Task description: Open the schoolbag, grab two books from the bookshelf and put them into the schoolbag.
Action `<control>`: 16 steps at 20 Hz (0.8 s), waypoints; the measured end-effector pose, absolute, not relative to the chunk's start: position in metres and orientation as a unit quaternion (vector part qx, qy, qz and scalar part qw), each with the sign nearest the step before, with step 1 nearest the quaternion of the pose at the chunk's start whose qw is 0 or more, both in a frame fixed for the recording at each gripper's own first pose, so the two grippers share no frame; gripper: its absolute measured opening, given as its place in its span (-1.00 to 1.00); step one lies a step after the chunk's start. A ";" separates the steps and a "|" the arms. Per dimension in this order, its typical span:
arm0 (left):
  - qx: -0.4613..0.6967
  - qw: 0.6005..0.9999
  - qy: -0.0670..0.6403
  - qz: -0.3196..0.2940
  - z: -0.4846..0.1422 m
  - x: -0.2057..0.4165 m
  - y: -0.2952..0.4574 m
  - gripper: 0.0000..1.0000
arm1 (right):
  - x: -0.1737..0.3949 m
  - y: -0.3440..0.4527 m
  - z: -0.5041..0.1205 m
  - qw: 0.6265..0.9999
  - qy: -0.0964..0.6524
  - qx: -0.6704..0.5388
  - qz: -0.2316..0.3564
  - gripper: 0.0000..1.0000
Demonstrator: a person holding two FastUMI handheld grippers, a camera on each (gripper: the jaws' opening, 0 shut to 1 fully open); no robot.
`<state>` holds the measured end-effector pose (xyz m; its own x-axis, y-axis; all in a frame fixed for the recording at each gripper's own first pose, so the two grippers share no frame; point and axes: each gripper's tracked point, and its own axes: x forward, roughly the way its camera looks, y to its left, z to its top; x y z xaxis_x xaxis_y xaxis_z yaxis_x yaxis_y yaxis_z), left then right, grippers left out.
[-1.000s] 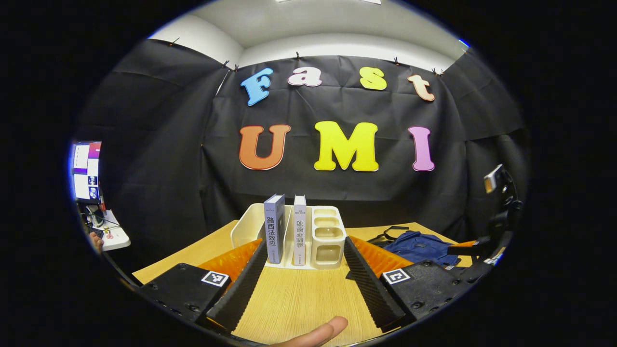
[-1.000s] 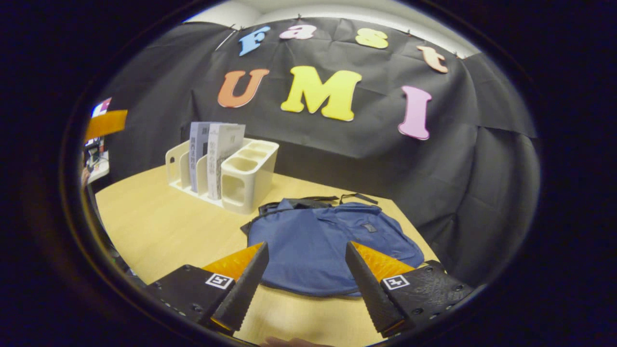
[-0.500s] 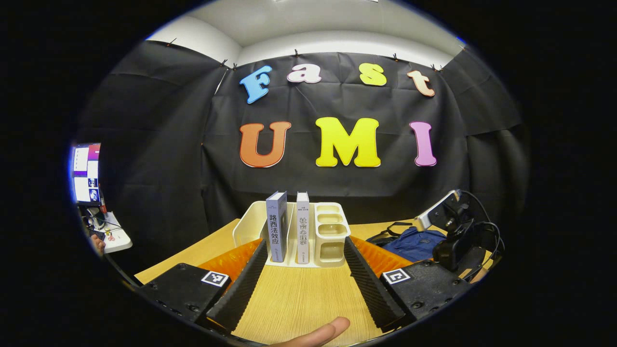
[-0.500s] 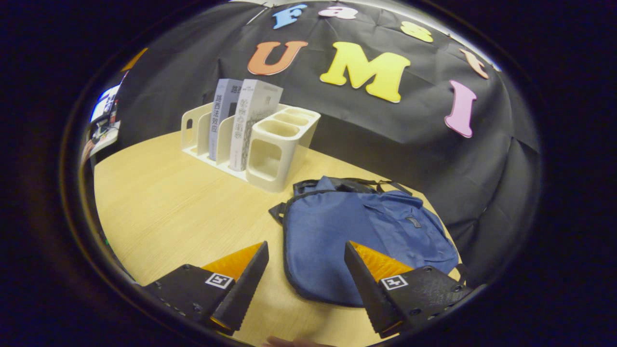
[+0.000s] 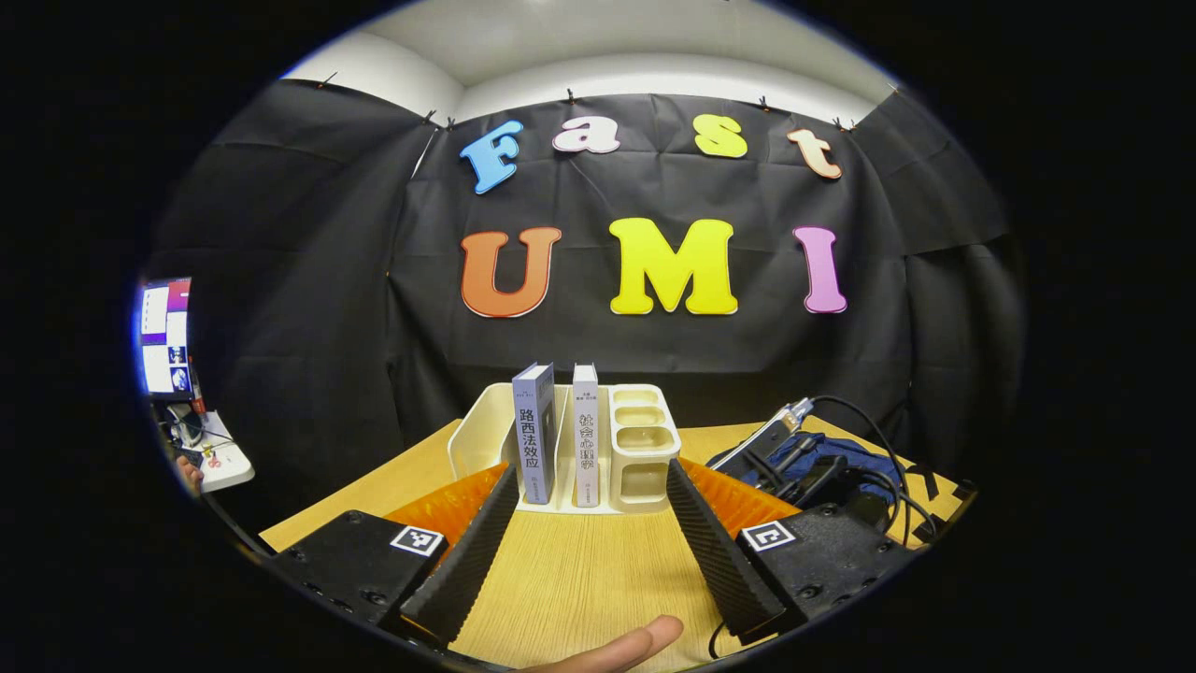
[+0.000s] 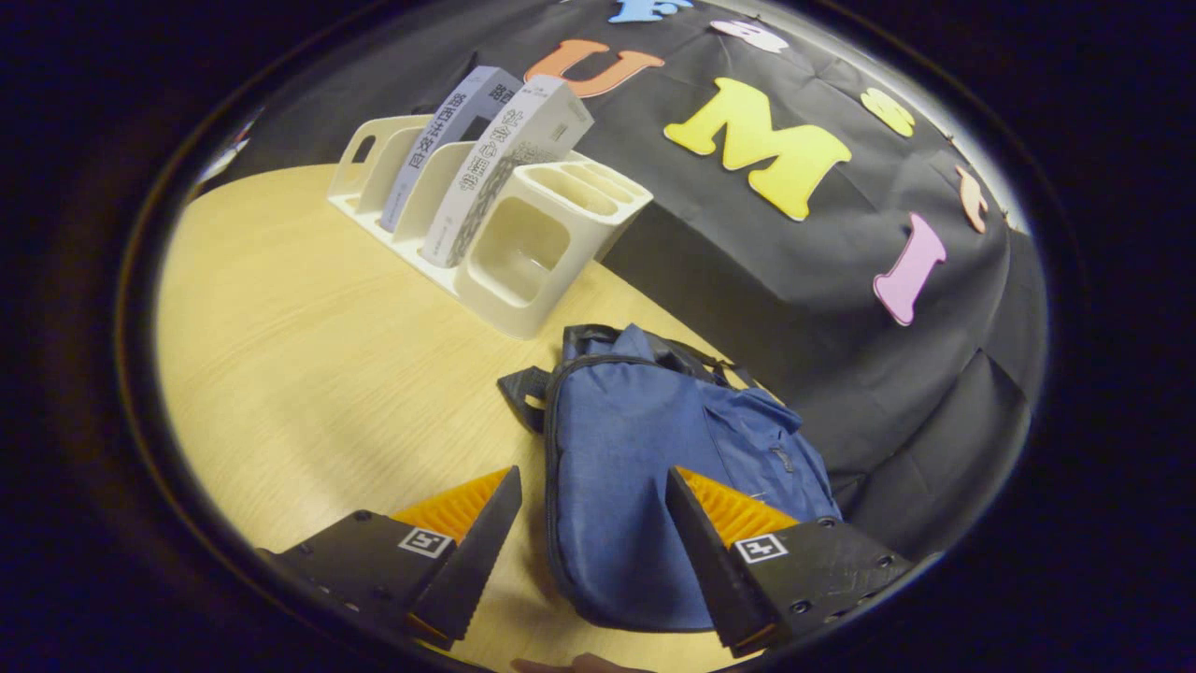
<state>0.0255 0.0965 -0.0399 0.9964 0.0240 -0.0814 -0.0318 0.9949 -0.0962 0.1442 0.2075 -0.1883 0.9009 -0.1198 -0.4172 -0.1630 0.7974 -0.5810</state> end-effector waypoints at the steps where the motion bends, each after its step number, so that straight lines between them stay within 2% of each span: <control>1: -0.049 0.998 0.042 0.016 -0.040 0.026 0.098 0.99 | 0.149 0.206 -0.186 0.922 0.216 -0.320 0.005 0.85; 3: -0.053 0.997 0.044 0.023 -0.042 0.027 0.103 0.99 | 0.151 0.203 -0.182 0.923 0.212 -0.321 -0.008 0.85; 4: -0.058 0.997 0.044 0.027 -0.042 0.026 0.106 0.99 | 0.151 0.200 -0.181 0.923 0.213 -0.319 -0.014 0.93; 5: -0.060 0.997 0.042 0.029 -0.041 0.027 0.107 0.99 | 0.152 0.200 -0.181 0.924 0.214 -0.316 -0.014 0.72; 6: -0.060 0.997 0.042 0.030 -0.040 0.026 0.108 0.99 | 0.153 0.200 -0.180 0.924 0.214 -0.316 -0.013 0.82; 8: -0.061 0.997 0.046 0.033 -0.043 0.027 0.110 0.99 | 0.154 0.193 -0.174 0.923 0.208 -0.321 -0.030 0.48; 9: -0.064 0.996 0.046 0.031 -0.042 0.026 0.108 0.99 | 0.154 0.194 -0.172 0.925 0.205 -0.318 -0.030 0.60; 12: -0.065 0.997 0.043 0.022 -0.040 0.025 0.101 0.99 | 0.155 0.192 -0.159 0.928 0.191 -0.316 -0.038 0.42; 15: -0.069 0.997 0.042 0.017 -0.039 0.025 0.101 0.99 | 0.161 0.193 -0.164 0.928 0.201 -0.313 -0.029 0.42; 16: -0.074 0.996 0.041 0.015 -0.039 0.026 0.101 0.99 | 0.163 0.192 -0.170 0.927 0.212 -0.309 -0.025 0.28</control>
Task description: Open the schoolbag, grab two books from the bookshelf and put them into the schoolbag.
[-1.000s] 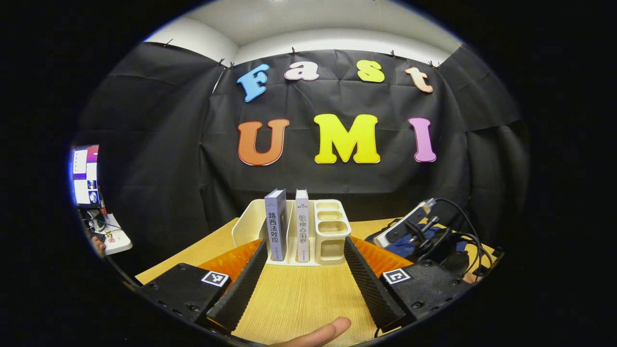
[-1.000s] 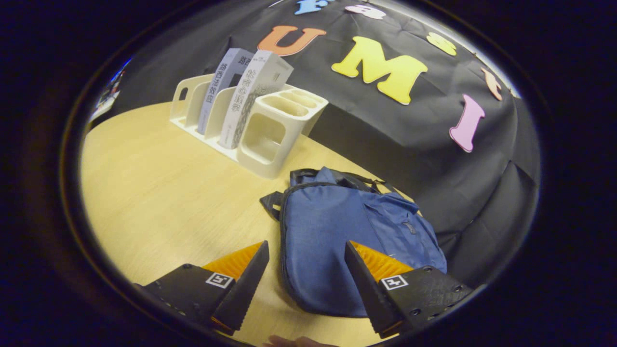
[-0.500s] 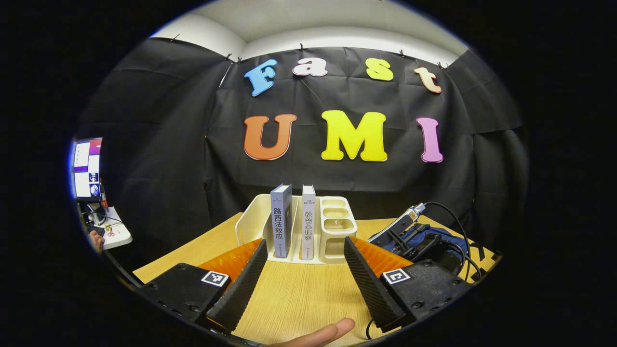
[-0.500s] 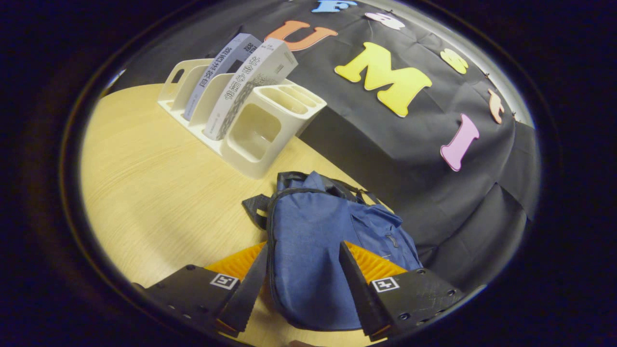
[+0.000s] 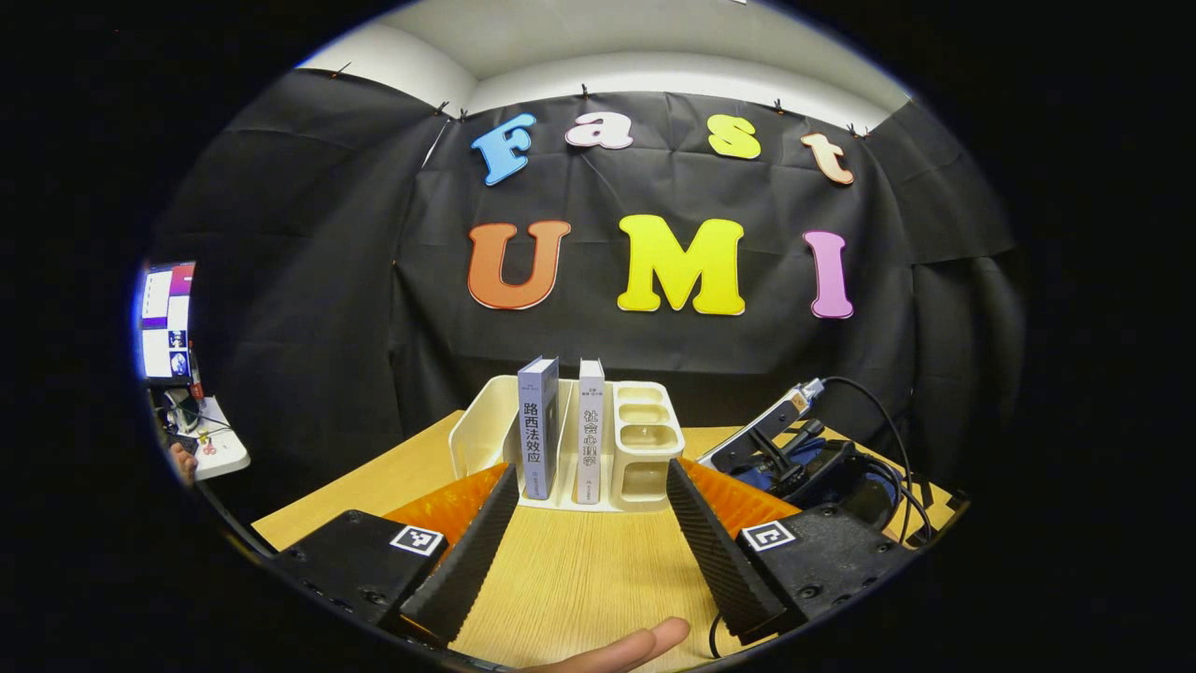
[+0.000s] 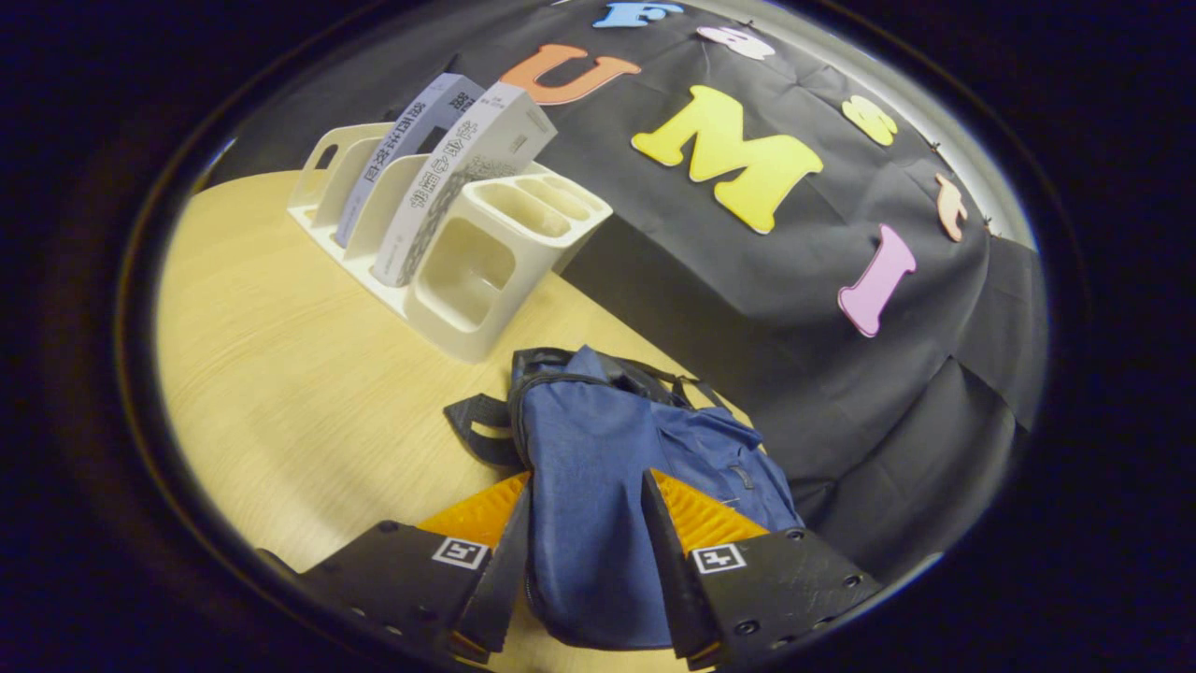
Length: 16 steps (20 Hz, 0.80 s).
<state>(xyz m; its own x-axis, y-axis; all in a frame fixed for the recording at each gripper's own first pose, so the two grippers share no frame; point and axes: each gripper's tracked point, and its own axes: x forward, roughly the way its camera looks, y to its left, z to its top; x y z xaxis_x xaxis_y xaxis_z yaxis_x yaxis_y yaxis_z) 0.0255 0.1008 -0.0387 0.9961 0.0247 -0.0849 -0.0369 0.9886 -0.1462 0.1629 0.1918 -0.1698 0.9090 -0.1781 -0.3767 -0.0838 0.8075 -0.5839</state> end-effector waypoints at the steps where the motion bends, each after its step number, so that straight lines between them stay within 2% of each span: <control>1: -0.078 0.996 0.041 0.016 -0.038 0.025 0.102 0.99 | 0.163 0.192 -0.175 0.928 0.220 -0.300 -0.021 0.27; 2: -0.079 0.996 0.042 0.018 -0.039 0.025 0.104 0.99 | 0.166 0.192 -0.177 0.929 0.228 -0.292 -0.016 -0.06; 3: -0.080 0.996 0.042 0.018 -0.039 0.025 0.104 0.99 | 0.168 0.193 -0.177 0.930 0.225 -0.290 -0.011 -0.07; 4: -0.079 0.996 0.042 0.016 -0.040 0.025 0.104 0.99 | 0.169 0.194 -0.174 0.932 0.217 -0.291 -0.008 0.08; 5: -0.082 0.996 0.043 0.017 -0.041 0.027 0.105 0.99 | 0.172 0.195 -0.171 0.933 0.206 -0.295 -0.003 -0.30; 6: -0.085 0.995 0.045 0.019 -0.043 0.029 0.108 0.99 | 0.173 0.194 -0.165 0.933 0.196 -0.300 -0.003 -0.43; 7: -0.090 0.995 0.050 0.019 -0.046 0.031 0.109 0.99 | 0.172 0.192 -0.159 0.935 0.188 -0.300 -0.003 -0.48; 8: -0.095 0.994 0.056 0.019 -0.051 0.033 0.108 0.99 | 0.172 0.192 -0.154 0.938 0.183 -0.293 0.003 -0.72; 12: -0.093 0.992 0.076 0.034 -0.063 0.040 0.111 0.96 | 0.174 0.174 -0.141 0.948 0.193 -0.254 0.011 -0.77; 14: -0.080 0.993 0.076 0.037 -0.064 0.043 0.110 0.97 | 0.173 0.166 -0.133 0.951 0.200 -0.235 0.020 -0.97; 16: -0.070 0.994 0.072 0.038 -0.063 0.044 0.108 0.96 | 0.175 0.157 -0.123 0.955 0.200 -0.218 0.029 -0.97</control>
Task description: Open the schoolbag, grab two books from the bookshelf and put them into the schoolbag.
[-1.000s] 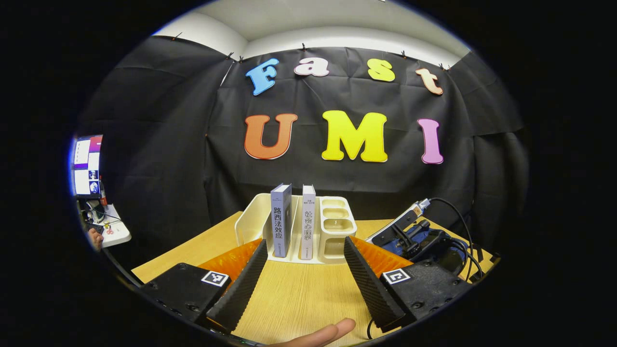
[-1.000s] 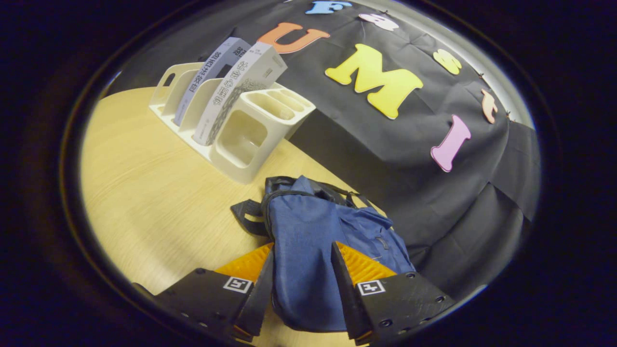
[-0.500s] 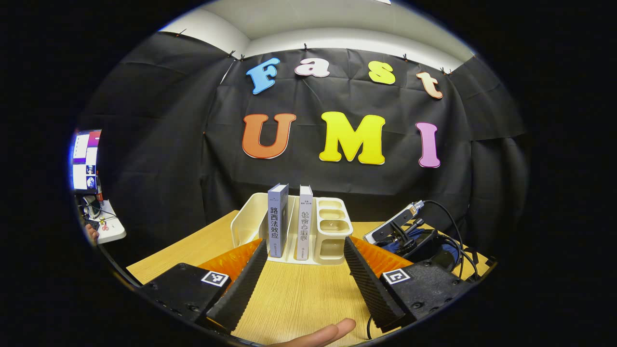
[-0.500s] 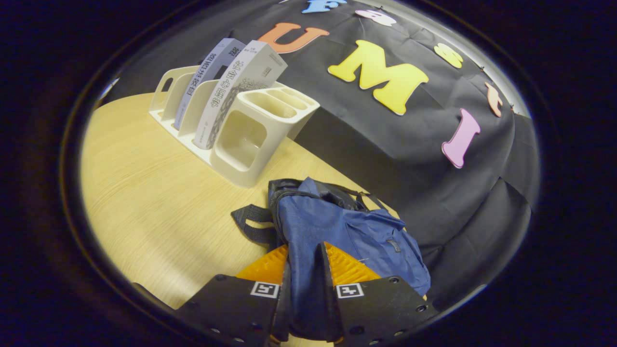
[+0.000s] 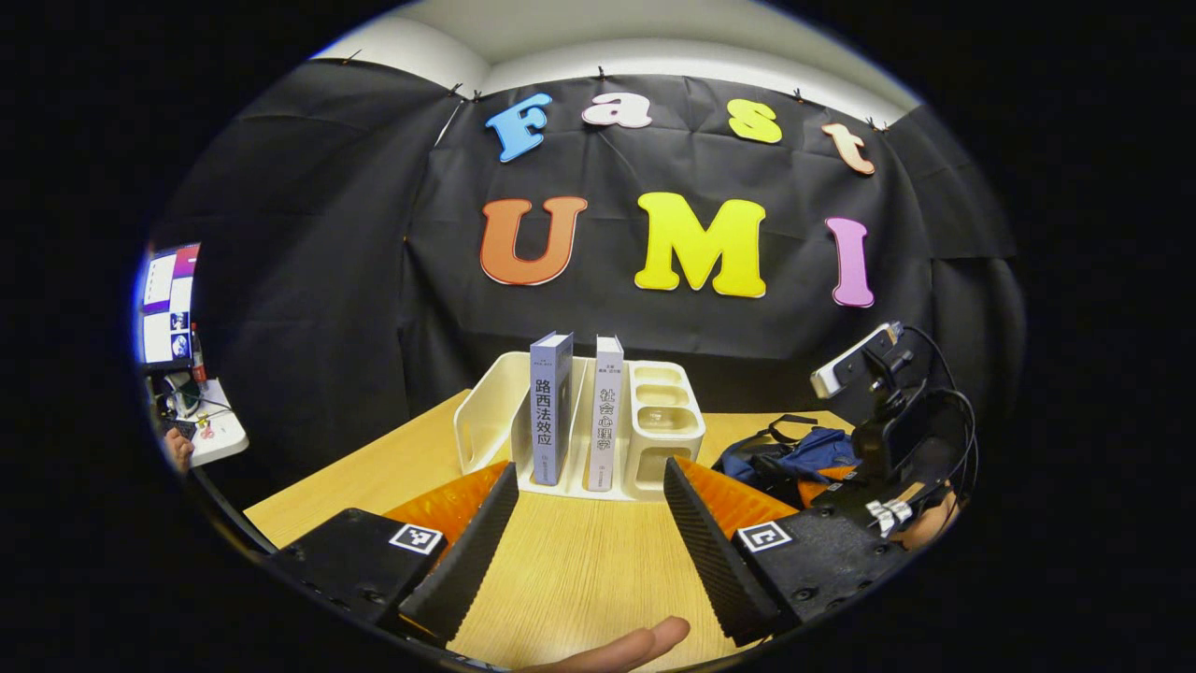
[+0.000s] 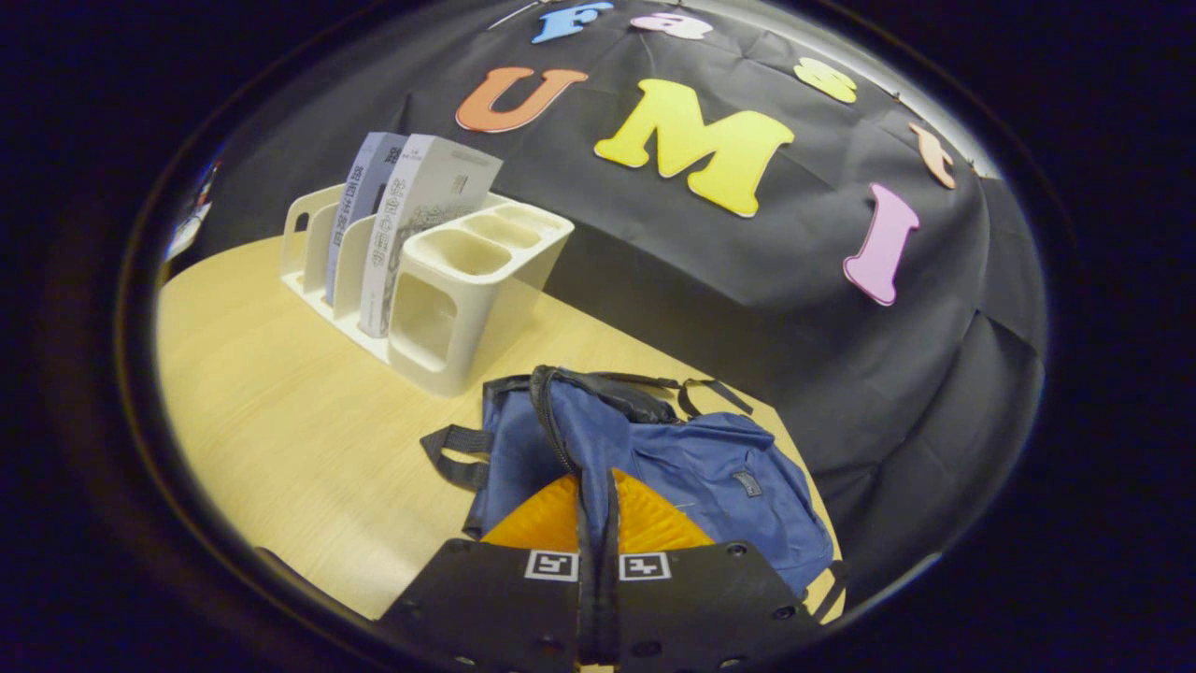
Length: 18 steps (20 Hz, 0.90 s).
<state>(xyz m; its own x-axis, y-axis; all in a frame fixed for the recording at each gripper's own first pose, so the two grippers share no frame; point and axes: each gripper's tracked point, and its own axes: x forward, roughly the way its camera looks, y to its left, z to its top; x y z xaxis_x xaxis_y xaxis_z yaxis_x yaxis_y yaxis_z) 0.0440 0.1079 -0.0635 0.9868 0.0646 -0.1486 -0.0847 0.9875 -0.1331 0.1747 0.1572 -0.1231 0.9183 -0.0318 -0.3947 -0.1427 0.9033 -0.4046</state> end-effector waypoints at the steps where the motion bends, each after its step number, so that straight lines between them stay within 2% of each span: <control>1: -0.064 0.995 0.070 0.036 -0.064 0.046 0.105 0.96 | 0.175 0.153 -0.118 0.957 0.198 -0.211 0.035 -0.97; 5: -0.045 0.996 0.074 0.011 -0.072 0.056 0.088 0.96 | 0.179 0.134 -0.094 0.965 0.184 -0.178 0.060 -0.99; 11: -0.019 0.997 0.072 0.008 -0.080 0.073 0.062 0.97 | 0.184 0.100 -0.069 0.972 0.169 -0.131 0.103 -0.99; 18: -0.069 0.995 0.065 0.008 -0.076 0.107 0.054 0.98 | 0.197 0.069 -0.026 0.974 0.148 -0.104 0.136 -0.99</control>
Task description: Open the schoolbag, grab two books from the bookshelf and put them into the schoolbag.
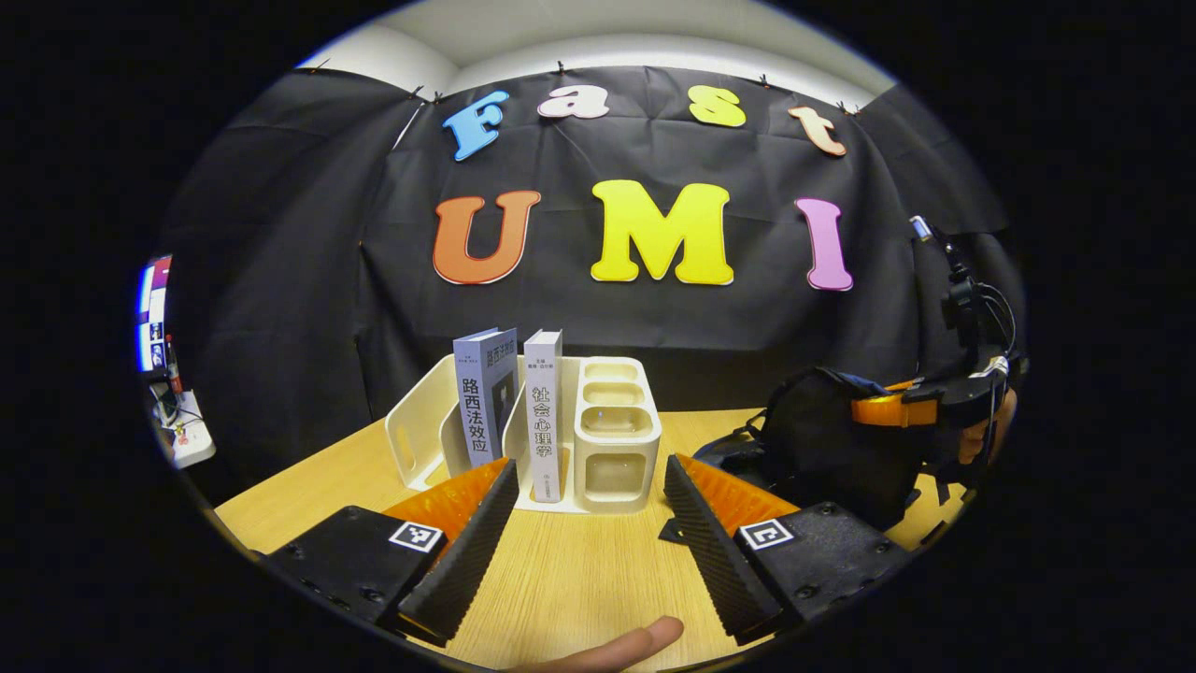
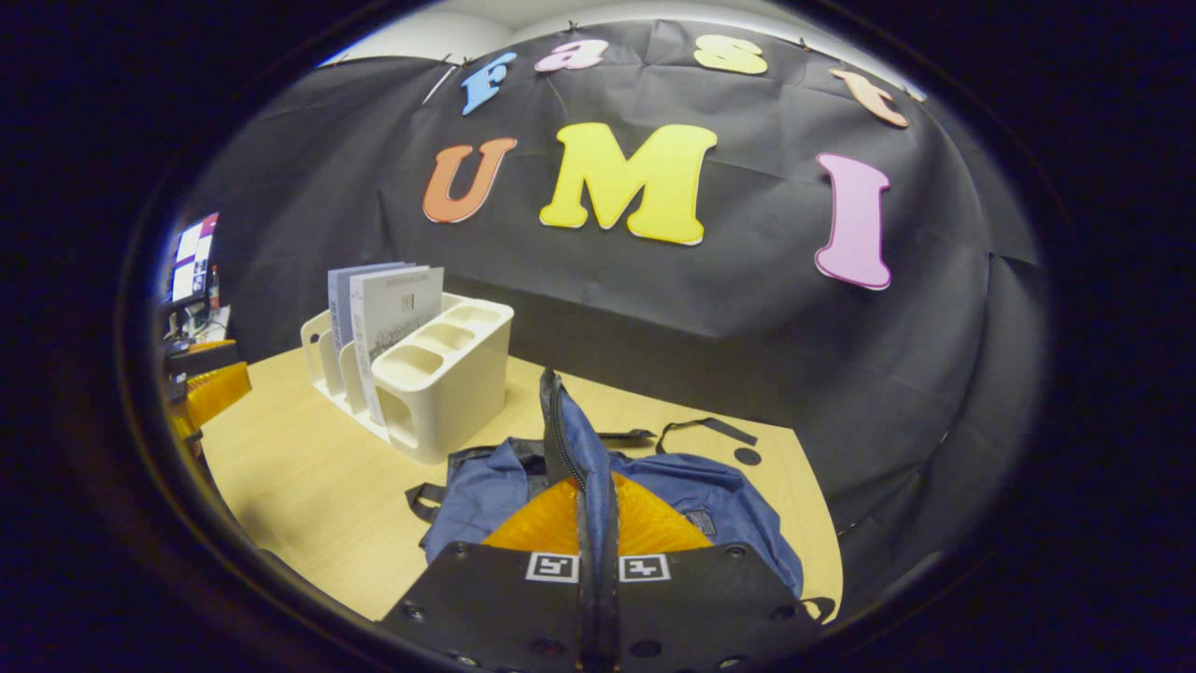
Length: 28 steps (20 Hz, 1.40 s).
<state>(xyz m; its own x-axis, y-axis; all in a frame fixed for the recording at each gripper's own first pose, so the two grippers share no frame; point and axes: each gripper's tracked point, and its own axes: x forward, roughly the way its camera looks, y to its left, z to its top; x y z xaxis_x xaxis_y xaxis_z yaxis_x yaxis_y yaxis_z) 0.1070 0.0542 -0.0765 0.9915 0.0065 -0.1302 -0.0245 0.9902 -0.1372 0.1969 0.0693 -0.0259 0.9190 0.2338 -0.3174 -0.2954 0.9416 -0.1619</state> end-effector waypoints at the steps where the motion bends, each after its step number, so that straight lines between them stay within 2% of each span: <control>1: -0.072 0.995 0.075 0.013 -0.081 0.115 0.059 0.98 | 0.198 0.064 -0.020 0.975 0.146 -0.102 0.136 -0.99; 4: -0.069 0.992 0.099 0.033 -0.083 0.136 0.074 0.99 | 0.205 0.051 0.001 0.977 0.133 -0.094 0.141 -0.99; 16: -0.044 0.996 0.070 0.032 -0.003 0.228 0.092 0.95 | 0.235 -0.001 0.028 0.978 0.140 -0.046 0.148 -0.99; 21: -0.015 0.994 0.104 0.025 0.013 0.291 0.101 0.94 | 0.236 -0.006 0.025 0.977 0.140 -0.045 0.153 -0.99; 28: 0.040 0.976 0.212 0.037 -0.021 0.356 0.118 0.90 | 0.231 -0.007 0.020 0.976 0.141 -0.039 0.159 -0.99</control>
<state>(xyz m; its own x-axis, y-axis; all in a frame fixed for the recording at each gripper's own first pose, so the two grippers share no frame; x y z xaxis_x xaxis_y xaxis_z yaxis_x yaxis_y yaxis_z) 0.3565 0.1182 -0.0205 0.9078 0.0886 -0.4099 -0.0543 0.9940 0.0945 0.2307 -0.0069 0.0202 0.9096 0.2996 -0.2878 -0.3218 0.9463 -0.0319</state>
